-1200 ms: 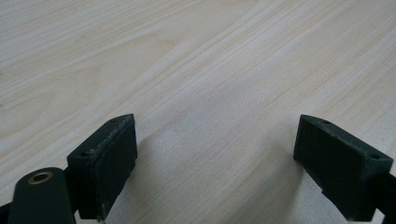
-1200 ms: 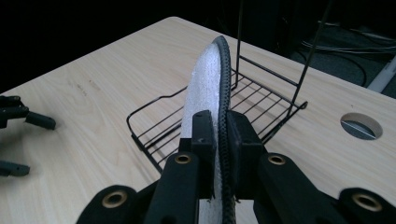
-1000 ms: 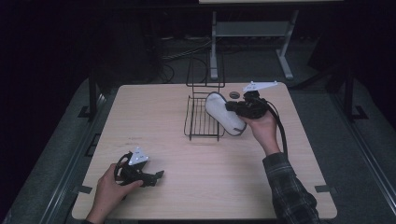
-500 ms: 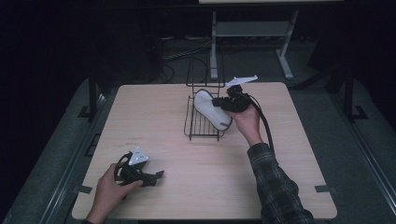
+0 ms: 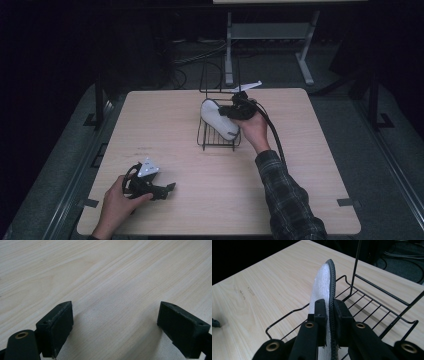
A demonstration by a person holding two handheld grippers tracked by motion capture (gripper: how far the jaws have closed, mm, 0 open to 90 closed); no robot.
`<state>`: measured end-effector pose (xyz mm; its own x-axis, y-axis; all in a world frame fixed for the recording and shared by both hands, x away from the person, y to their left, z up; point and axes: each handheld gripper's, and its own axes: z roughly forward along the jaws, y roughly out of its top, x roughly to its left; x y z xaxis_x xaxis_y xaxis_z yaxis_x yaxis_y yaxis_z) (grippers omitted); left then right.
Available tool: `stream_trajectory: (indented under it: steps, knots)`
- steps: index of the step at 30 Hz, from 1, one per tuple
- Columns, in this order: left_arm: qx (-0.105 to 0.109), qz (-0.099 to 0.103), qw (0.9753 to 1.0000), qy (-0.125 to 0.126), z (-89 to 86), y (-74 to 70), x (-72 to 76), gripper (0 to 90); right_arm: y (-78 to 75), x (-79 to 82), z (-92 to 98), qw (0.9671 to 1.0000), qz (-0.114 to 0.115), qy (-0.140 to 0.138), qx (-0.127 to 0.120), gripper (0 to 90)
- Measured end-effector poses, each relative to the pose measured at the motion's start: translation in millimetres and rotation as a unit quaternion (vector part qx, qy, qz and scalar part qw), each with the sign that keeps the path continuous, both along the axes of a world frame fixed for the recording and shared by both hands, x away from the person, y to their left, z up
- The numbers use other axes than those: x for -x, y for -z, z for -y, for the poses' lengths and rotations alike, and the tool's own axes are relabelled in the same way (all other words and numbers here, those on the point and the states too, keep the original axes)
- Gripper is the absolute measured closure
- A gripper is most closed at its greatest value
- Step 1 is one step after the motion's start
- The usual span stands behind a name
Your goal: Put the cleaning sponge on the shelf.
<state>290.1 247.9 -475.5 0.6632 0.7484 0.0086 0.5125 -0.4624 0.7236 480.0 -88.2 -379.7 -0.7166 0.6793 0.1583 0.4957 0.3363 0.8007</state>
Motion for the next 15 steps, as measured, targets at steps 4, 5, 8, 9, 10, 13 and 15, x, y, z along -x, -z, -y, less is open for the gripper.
stream_trajectory:
  steps: [4, 5, 8, 9, 10, 13, 15]
  knots:
    - [0.0, 0.0, 1.0, 0.0, 0.0, -0.1, 0.0, 12.6, 2.6, -1.4, -0.9, 0.9999, -0.013, 0.005, -0.007, 81.2]
    - [0.0, 0.0, 1.0, 0.0, 0.0, -0.1, 0.1, 12.6, 3.1, -2.1, -0.8, 0.9999, -0.013, 0.006, -0.007, 81.1]
    - [-0.001, 0.0, 1.0, 0.0, 0.0, -0.1, 0.0, 12.6, 4.1, -4.2, -0.1, 0.9999, -0.014, 0.008, -0.005, 80.7]
    - [-0.001, 0.0, 1.0, 0.0, 0.0, -0.1, 0.0, 12.6, 4.5, -4.8, 0.2, 0.9999, -0.013, 0.009, -0.005, 80.5]
    - [-0.001, 0.0, 1.0, 0.0, -0.1, -0.2, 0.0, 12.6, 4.9, -5.3, 0.5, 0.9999, -0.012, 0.011, -0.003, 80.3]
    - [-0.001, 0.001, 1.0, 0.0, 0.0, -0.1, 0.0, 12.6, 7.7, -8.2, 3.4, 0.9999, -0.008, 0.014, 0.005, 79.4]
    - [0.0, 0.001, 1.0, 0.0, 0.0, 0.0, 0.0, 12.6, 9.8, -9.8, 4.7, 0.9998, -0.007, 0.018, 0.007, 78.6]
